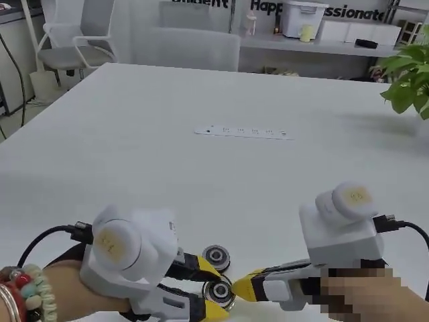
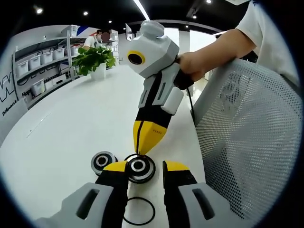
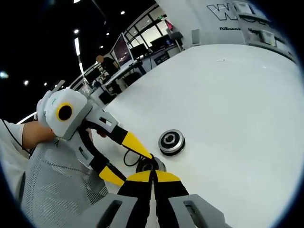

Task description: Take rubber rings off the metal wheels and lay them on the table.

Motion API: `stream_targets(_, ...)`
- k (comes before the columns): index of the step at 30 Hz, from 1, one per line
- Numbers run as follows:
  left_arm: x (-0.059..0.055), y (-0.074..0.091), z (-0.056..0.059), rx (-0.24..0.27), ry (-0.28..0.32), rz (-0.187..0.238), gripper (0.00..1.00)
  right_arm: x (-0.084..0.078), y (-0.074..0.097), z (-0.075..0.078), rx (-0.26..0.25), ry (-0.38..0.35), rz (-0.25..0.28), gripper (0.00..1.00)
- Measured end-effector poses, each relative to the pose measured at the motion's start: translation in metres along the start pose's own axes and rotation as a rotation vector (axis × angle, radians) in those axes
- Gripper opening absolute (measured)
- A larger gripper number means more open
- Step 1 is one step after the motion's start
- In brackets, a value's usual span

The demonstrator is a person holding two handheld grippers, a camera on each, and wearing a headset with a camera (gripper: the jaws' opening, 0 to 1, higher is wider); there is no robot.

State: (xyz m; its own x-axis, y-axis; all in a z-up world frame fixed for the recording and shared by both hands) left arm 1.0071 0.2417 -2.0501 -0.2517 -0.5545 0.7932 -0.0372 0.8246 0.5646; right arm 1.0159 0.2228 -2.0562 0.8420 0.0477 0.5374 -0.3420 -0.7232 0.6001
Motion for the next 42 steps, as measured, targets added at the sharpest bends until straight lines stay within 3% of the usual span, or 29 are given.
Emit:
stream_targets(7,0.023,0.014,0.0,-0.035,0.014,0.054,0.42,0.007,0.004,-0.003,-0.001,0.005,0.017,0.0)
stream_targets(12,0.031,0.031,0.002,-0.06,-0.01,0.03,0.57,0.015,0.008,-0.008,0.004,0.031,0.04,0.0)
stream_targets(14,0.034,0.04,-0.001,-0.043,-0.034,0.025,0.63,0.016,0.009,-0.009,0.0,0.039,0.043,0.0)
stream_targets(20,0.042,0.07,-0.009,0.016,-0.021,0.043,0.7,0.023,0.016,-0.009,-0.006,0.053,0.067,0.0)
stream_targets(24,0.038,0.086,-0.009,0.039,-0.014,0.023,0.72,0.027,0.021,-0.008,-0.009,0.061,0.084,0.0)
stream_targets(30,0.028,0.111,-0.01,0.112,0.001,-0.002,0.73,0.031,0.026,-0.006,-0.013,0.065,0.102,0.0)
stream_targets(34,0.015,0.122,-0.006,0.158,0.027,-0.025,0.73,0.036,0.031,-0.007,-0.008,0.054,0.125,0.0)
stream_targets(37,0.0,0.129,-0.002,0.195,0.048,-0.07,0.76,0.04,0.034,-0.009,0.005,0.036,0.147,0.0)
stream_targets(42,-0.01,0.136,0.008,0.229,0.106,-0.052,0.77,0.045,0.041,-0.011,0.013,0.021,0.176,0.0)
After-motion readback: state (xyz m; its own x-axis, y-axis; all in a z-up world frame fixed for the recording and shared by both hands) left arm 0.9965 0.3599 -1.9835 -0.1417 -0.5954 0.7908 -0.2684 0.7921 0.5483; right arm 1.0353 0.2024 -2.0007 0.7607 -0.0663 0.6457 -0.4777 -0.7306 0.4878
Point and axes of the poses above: the centre of the closed fingertips' face, and the gripper's own axes: y roughly backward along the fingers, z roughly to its right, x roughly out of its top, the point moved 1 cm from there along y, roughly backward along the fingers, and after that the axes turned 12 degrees about -y, right-handed, at the moved point
